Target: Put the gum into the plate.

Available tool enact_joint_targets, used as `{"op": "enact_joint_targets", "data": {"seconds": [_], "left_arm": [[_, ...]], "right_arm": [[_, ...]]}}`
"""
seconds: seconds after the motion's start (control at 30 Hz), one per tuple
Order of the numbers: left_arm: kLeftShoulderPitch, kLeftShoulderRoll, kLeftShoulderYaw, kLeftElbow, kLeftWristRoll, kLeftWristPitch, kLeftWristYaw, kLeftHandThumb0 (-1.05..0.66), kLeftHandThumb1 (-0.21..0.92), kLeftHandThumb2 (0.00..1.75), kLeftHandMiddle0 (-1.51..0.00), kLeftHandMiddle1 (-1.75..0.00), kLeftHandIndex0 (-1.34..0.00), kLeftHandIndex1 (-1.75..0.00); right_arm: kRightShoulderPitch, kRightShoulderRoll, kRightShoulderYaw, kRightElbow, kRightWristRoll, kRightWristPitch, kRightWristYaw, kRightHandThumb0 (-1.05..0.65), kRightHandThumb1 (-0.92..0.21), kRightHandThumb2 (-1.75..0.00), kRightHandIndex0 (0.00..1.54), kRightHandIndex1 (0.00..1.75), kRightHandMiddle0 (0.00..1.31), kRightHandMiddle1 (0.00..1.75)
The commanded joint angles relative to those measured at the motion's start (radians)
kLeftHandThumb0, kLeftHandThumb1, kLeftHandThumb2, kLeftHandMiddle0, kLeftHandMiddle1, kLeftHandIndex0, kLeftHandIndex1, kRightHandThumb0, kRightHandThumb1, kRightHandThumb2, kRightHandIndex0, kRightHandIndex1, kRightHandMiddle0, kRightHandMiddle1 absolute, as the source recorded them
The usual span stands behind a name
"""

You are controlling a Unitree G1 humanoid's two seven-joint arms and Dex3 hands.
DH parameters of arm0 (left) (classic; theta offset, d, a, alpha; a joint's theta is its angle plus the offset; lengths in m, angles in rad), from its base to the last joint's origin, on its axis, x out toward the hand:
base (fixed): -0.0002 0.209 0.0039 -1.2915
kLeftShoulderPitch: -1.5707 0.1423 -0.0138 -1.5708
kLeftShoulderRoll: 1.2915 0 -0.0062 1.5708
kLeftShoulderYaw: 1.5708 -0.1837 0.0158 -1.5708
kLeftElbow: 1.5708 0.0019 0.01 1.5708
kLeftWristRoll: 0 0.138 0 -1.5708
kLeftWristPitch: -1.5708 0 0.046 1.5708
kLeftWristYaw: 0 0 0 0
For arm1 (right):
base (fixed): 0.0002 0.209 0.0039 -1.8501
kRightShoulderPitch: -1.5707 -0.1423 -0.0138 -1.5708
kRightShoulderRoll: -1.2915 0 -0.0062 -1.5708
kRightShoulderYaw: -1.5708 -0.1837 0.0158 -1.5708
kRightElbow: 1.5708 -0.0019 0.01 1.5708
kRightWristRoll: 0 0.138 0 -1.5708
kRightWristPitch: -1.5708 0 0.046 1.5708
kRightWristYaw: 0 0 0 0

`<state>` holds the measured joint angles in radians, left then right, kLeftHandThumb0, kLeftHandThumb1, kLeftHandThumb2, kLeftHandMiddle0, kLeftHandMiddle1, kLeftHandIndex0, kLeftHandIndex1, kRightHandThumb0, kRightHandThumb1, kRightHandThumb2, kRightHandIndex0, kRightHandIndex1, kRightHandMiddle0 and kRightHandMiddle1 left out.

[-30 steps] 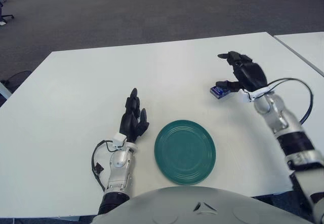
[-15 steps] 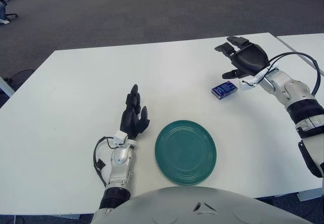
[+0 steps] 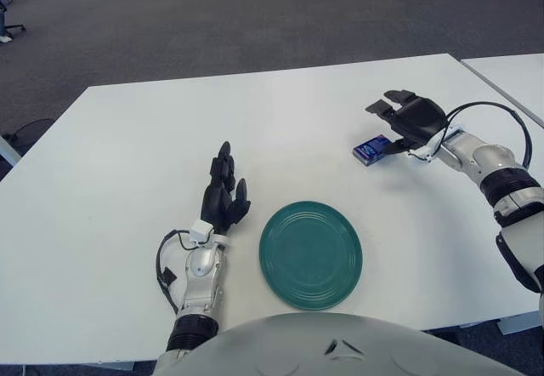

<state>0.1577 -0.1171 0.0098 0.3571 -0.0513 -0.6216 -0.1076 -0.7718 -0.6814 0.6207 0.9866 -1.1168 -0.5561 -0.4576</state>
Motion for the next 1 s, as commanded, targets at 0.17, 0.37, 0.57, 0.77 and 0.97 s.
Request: {"op": "enact_joint_targets", "data": {"seconds": [0.17,0.37,0.57,0.77,0.97], "left_arm": [[0.105,-0.083,-0.014,0.157,-0.025,-0.019,0.024,-1.01,0.92,0.66,-0.04,0.0,0.0,-0.26],[0.119,-0.089,-0.022,0.129,-0.028,-0.007,0.035,-1.01,0.92,0.66,-0.04,0.0,0.0,-0.24],[0.123,-0.088,-0.021,0.123,-0.046,0.004,0.033,-0.99,0.92,0.63,-0.04,0.0,0.0,-0.22],[0.118,-0.091,-0.02,0.134,-0.06,0.007,0.026,-0.98,0.92,0.61,-0.03,0.0,0.0,-0.22],[0.111,-0.102,-0.022,0.144,-0.06,0.005,0.032,-0.98,0.92,0.6,-0.03,0.0,0.0,-0.22]], "right_arm": [[-0.051,0.071,0.045,0.081,0.022,-0.042,0.017,-0.75,-0.92,-0.48,0.35,0.0,0.0,0.57],[-0.03,0.089,0.069,0.128,0.021,-0.037,0.003,-0.75,-0.92,-0.48,0.34,0.0,0.0,0.56],[-0.009,0.091,0.082,0.15,0.042,-0.065,0.012,-0.75,-0.92,-0.47,0.33,0.0,0.0,0.57],[0.006,0.097,0.084,0.172,0.072,-0.079,0.055,-0.75,-0.92,-0.45,0.33,0.0,0.0,0.6],[0.012,0.113,0.092,0.204,0.08,-0.07,0.083,-0.75,-0.92,-0.44,0.32,0.0,0.0,0.59]]}}
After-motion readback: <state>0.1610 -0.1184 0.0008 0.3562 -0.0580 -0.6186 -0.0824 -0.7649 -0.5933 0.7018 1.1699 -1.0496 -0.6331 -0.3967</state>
